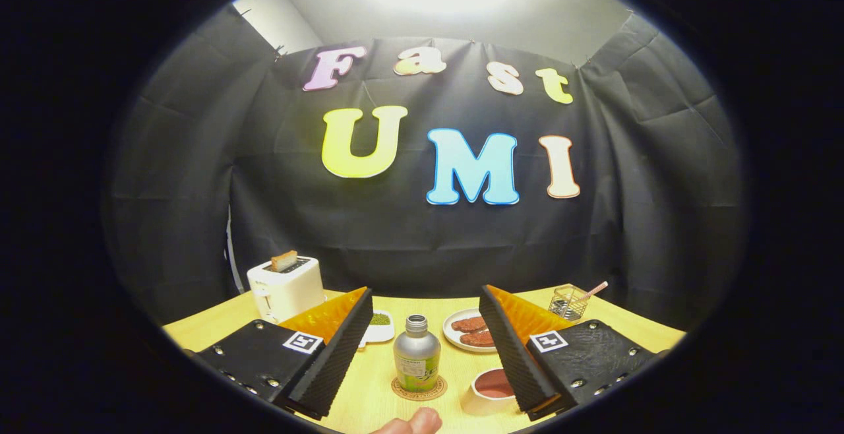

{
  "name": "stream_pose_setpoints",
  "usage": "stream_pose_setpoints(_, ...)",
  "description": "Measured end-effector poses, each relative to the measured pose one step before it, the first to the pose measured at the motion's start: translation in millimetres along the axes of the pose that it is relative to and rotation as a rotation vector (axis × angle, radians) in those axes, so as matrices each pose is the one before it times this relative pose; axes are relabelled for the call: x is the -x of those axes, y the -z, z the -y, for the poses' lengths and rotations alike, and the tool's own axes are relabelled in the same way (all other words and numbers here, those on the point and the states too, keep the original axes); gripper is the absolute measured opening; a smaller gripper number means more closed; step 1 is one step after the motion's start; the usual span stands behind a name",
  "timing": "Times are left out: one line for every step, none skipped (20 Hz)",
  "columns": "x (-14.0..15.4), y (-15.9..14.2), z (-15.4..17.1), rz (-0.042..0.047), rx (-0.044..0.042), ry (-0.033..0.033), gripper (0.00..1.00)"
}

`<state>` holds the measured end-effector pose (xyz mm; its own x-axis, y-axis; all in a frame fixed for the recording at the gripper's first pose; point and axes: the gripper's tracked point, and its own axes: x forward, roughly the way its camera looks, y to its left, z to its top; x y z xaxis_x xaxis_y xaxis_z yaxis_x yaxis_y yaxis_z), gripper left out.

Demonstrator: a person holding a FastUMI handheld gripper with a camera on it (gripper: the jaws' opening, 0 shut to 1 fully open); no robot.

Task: Take the bottle from table, then pour the juice into the cup, finally place the bottle on the coaster

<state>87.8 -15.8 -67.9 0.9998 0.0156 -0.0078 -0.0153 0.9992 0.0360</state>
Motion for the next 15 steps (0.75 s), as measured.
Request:
stream_pose_setpoints(10.44,-10.84,4.55,0.00641,0.00240,-0.00083,0.98)
stream_pose_setpoints(10.17,-10.19,5.94,0.00712,0.00444,0.01177,0.98)
stream_pose_setpoints(8.50,-7.87,5.31,-0.00345,0.00301,0.01014,0.98)
stream_pose_setpoints(8.08,-8.57,5.12,0.00173,-0.01057,0.01430,0.98)
stream_pose_setpoints(7.20,-9.12,2.69,0.00429,-0.01270,0.00848,0.98)
stream_pose_setpoints(6.21,-7.44,-0.03,0.00056,-0.00674,-0.00017,0.98)
stream_pose_setpoints(6.45,-5.13,1.39,-0.00509,0.00501,0.00024,0.98)
stream_pose_setpoints(6.77,-4.74,1.18,-0.00488,0.00705,-0.00198,0.98)
stream_pose_setpoints(4.56,-6.80,1.17,0.00328,0.01107,-0.00061,0.98)
stream_pose_setpoints(5.04,-6.27,0.96,0.00666,0.01039,-0.00227,0.98)
stream_pose_setpoints(5.68,-2.93,-0.64,0.00435,0.00621,-0.00660,0.98)
stream_pose_setpoints(5.24,-1.65,-1.41,0.00356,0.00028,-0.01043,0.99)
stream_pose_setpoints(3.57,-1.54,1.11,-0.00039,-0.00300,-0.00454,0.99)
stream_pose_setpoints(2.62,-1.27,2.08,-0.00135,-0.01181,0.00074,0.99)
stream_pose_setpoints(2.06,-0.63,-0.21,-0.00167,-0.00973,-0.00596,0.99)
